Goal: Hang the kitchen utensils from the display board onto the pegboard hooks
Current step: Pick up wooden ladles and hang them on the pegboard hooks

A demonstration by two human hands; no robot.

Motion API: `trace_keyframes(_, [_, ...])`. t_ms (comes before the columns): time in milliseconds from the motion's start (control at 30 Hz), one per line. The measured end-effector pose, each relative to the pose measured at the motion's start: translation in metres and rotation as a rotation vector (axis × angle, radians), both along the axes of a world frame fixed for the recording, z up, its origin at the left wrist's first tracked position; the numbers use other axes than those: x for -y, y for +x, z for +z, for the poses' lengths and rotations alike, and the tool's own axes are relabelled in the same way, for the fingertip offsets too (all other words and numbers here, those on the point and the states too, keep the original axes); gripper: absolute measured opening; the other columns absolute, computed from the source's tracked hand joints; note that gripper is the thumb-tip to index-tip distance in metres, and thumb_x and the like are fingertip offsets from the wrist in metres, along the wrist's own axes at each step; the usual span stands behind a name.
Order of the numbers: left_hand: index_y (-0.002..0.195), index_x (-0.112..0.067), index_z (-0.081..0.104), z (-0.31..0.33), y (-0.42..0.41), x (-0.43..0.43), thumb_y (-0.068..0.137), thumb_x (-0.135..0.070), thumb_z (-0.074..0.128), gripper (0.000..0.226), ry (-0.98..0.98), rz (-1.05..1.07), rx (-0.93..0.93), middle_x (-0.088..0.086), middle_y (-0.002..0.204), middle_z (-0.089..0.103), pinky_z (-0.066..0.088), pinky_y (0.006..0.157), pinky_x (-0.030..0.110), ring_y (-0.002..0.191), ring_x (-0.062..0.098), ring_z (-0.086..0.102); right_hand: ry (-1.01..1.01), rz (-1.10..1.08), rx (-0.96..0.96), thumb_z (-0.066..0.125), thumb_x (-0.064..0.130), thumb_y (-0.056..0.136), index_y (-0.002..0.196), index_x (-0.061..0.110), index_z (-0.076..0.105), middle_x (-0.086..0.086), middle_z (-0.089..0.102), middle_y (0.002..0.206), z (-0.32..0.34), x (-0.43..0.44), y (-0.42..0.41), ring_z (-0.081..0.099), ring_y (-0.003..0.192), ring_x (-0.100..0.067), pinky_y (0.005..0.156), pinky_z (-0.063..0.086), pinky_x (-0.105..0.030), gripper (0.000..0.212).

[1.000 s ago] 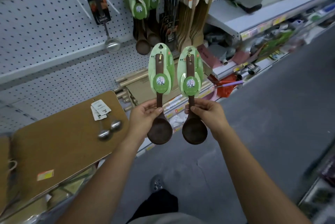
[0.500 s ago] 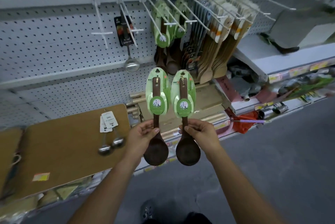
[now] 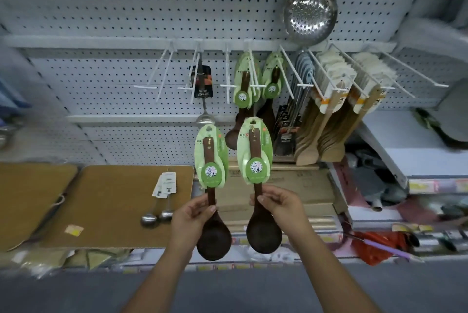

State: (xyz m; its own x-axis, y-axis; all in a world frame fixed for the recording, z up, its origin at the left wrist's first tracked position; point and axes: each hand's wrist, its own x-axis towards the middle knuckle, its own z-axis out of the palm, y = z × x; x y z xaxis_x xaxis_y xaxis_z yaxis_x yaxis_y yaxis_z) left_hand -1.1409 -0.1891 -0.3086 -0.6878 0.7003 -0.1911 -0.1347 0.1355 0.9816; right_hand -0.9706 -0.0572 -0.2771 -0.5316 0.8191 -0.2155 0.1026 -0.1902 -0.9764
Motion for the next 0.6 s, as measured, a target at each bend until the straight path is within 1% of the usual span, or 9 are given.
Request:
trace_keyframes(67, [0.101, -0.019, 0.072, -0.002, 0.007, 0.003, 0.081, 0.009, 0.07, 0.034, -0.009, 0.023, 0.005, -0.012, 0.088, 0.077, 0.053, 0.07, 0.011, 0.082, 0.001, 0.071, 0.013, 0.018, -0.02, 0.059, -0.011, 0.091, 0.097, 0.015, 0.073, -0.011, 0.078, 0.088, 0.004, -0.005, 0.001, 0.075, 0.086, -0.024, 0.085, 0.058, -0.029, 0.03])
trace_keyframes(167, [0.1, -0.018, 0.073, -0.003, 0.004, 0.006, 0.081, 0.009, 0.07, 0.034, 0.004, 0.011, 0.007, -0.002, 0.095, 0.078, 0.055, 0.076, 0.016, 0.089, 0.012, 0.072, 0.006, 0.001, -0.06, 0.058, -0.013, 0.091, 0.094, 0.016, 0.072, -0.008, 0.078, 0.084, 0.013, -0.009, -0.007, 0.074, 0.081, -0.022, 0.085, 0.059, -0.031, 0.033])
trace_keyframes(200, [0.1, -0.019, 0.073, -0.004, 0.001, 0.006, 0.081, 0.009, 0.07, 0.034, 0.004, 0.009, 0.007, 0.0, 0.096, 0.078, 0.056, 0.078, 0.018, 0.09, 0.013, 0.072, -0.003, -0.014, -0.077, 0.057, -0.014, 0.091, 0.093, 0.016, 0.072, -0.007, 0.078, 0.083, 0.015, -0.011, -0.011, 0.073, 0.08, -0.021, 0.085, 0.059, -0.031, 0.033])
trace_keyframes(267, [0.099, -0.019, 0.073, -0.003, -0.003, 0.007, 0.081, 0.009, 0.069, 0.034, 0.002, 0.006, 0.009, -0.001, 0.096, 0.078, 0.057, 0.079, 0.018, 0.089, 0.011, 0.072, -0.023, -0.026, -0.098, 0.056, -0.014, 0.092, 0.098, 0.009, 0.071, -0.007, 0.077, 0.082, 0.019, -0.016, -0.02, 0.073, 0.077, -0.019, 0.081, 0.059, -0.029, 0.028])
trace_keyframes(367, [0.101, -0.018, 0.073, -0.004, -0.006, 0.008, 0.082, 0.009, 0.068, 0.033, 0.016, 0.004, 0.023, -0.001, 0.097, 0.077, 0.056, 0.078, 0.018, 0.089, 0.01, 0.072, -0.018, -0.041, -0.108, 0.056, -0.013, 0.092, 0.109, -0.001, 0.068, -0.011, 0.075, 0.079, 0.026, -0.027, -0.03, 0.072, 0.071, -0.017, 0.074, 0.058, -0.025, 0.024])
trace_keyframes(467, [0.102, -0.018, 0.073, -0.011, -0.011, 0.011, 0.08, 0.008, 0.071, 0.034, 0.009, -0.01, 0.013, -0.002, 0.098, 0.077, 0.055, 0.08, 0.02, 0.091, 0.01, 0.072, -0.004, -0.054, -0.104, 0.056, -0.011, 0.093, 0.105, 0.002, 0.069, -0.015, 0.073, 0.082, 0.032, -0.031, -0.038, 0.07, 0.074, -0.02, 0.08, 0.059, -0.028, 0.023])
trace_keyframes(533, [0.103, -0.017, 0.073, -0.014, -0.013, 0.012, 0.079, 0.007, 0.073, 0.034, -0.007, -0.017, 0.005, -0.002, 0.097, 0.077, 0.054, 0.084, 0.025, 0.092, 0.013, 0.072, 0.003, -0.054, -0.096, 0.056, -0.01, 0.093, 0.104, 0.005, 0.07, -0.013, 0.075, 0.083, 0.033, -0.032, -0.042, 0.07, 0.076, -0.021, 0.083, 0.058, -0.032, 0.024])
trace_keyframes(600, [0.098, -0.017, 0.073, -0.017, -0.014, 0.013, 0.078, 0.01, 0.072, 0.034, -0.007, -0.011, 0.024, -0.002, 0.093, 0.078, 0.055, 0.079, 0.021, 0.088, 0.012, 0.072, 0.003, -0.057, -0.093, 0.057, -0.01, 0.093, 0.102, 0.008, 0.071, -0.011, 0.076, 0.082, 0.031, -0.032, -0.045, 0.071, 0.078, -0.022, 0.084, 0.058, -0.034, 0.025])
